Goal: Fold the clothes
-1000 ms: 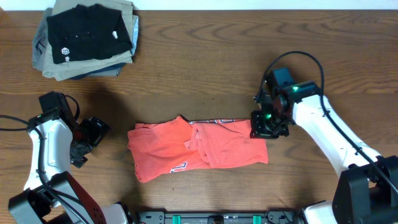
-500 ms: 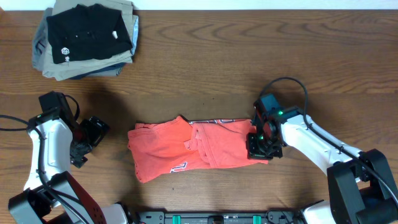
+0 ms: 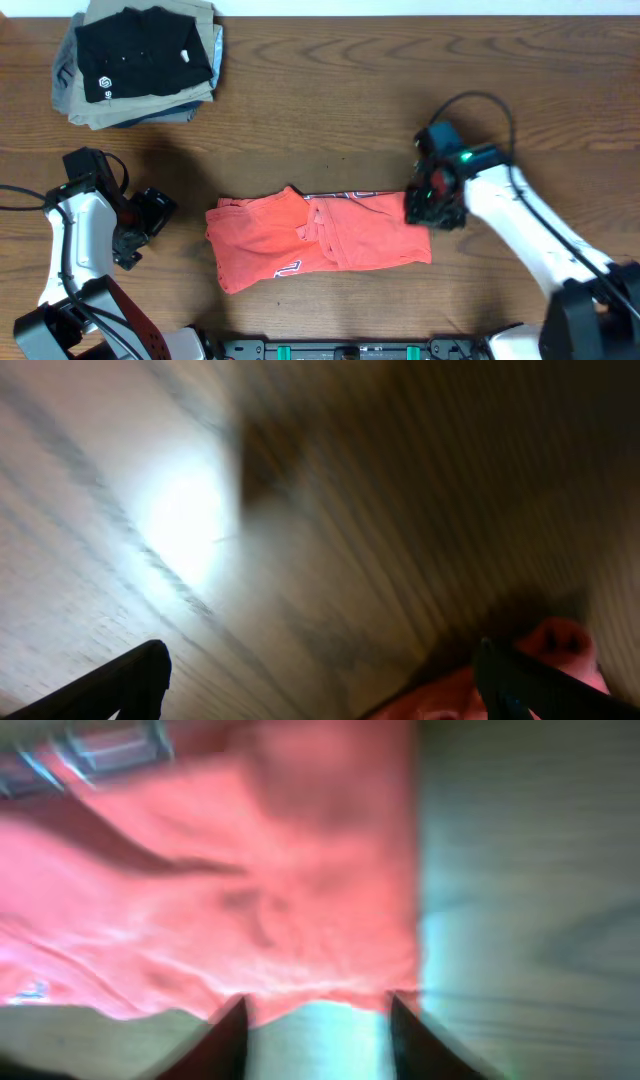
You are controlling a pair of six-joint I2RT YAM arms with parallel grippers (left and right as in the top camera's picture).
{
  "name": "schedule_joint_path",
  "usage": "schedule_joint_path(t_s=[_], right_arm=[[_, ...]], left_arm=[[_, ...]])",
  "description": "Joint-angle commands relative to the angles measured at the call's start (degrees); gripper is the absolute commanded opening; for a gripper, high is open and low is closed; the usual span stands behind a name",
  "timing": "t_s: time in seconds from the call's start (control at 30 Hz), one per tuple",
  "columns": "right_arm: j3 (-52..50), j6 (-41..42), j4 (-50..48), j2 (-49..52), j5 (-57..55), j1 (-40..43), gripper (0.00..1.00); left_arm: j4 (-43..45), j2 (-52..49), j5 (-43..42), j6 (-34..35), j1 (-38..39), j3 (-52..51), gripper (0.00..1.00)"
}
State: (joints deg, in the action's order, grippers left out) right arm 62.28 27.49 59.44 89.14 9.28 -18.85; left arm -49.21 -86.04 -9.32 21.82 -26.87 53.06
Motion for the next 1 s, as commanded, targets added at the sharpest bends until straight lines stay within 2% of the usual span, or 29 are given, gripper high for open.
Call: schedule_joint_path(t_s=[0.0, 0.1, 0.17, 0.43, 0.67, 0.8, 0.97], right_arm=[[5.66, -3.32, 1.51, -2.71, -4.13, 4.87, 0.78], [8.33, -4.31, 1.68, -3.32, -4.13, 9.29, 0.95], [8.94, -4.44, 1.73, -3.34, -4.09, 11.65, 0.99], [8.83, -9.22, 3.32, -3.28, -2.40, 15.47, 0.99], [8.46, -9.55, 3.37, -3.26, -2.40, 15.41, 0.99], [8.26, -9.55, 2.99, -3.26, -2.38, 15.41, 0.99], [8.26, -9.55, 3.15, -3.26, -2.16, 15.41, 0.99]], left_arm=[[0.04, -0.13, -8.74, -8.26, 0.22, -0.33, 0.98], [0.02, -0.76, -11.43, -10.88, 0.22, -0.33, 0.98], [0.00, -1.44, -11.47, -10.91, 0.22, -0.33, 0.98], [-6.03, -6.05, -18.27, -15.82, 0.22, -0.33, 0.98], [-9.73, -6.40, -18.91, -16.26, 0.22, -0.59, 0.98], [-9.33, -6.40, -26.71, -21.14, 0.63, -2.89, 0.98], [-6.27, -6.40, -26.93, -21.16, 2.43, -6.60, 0.98]])
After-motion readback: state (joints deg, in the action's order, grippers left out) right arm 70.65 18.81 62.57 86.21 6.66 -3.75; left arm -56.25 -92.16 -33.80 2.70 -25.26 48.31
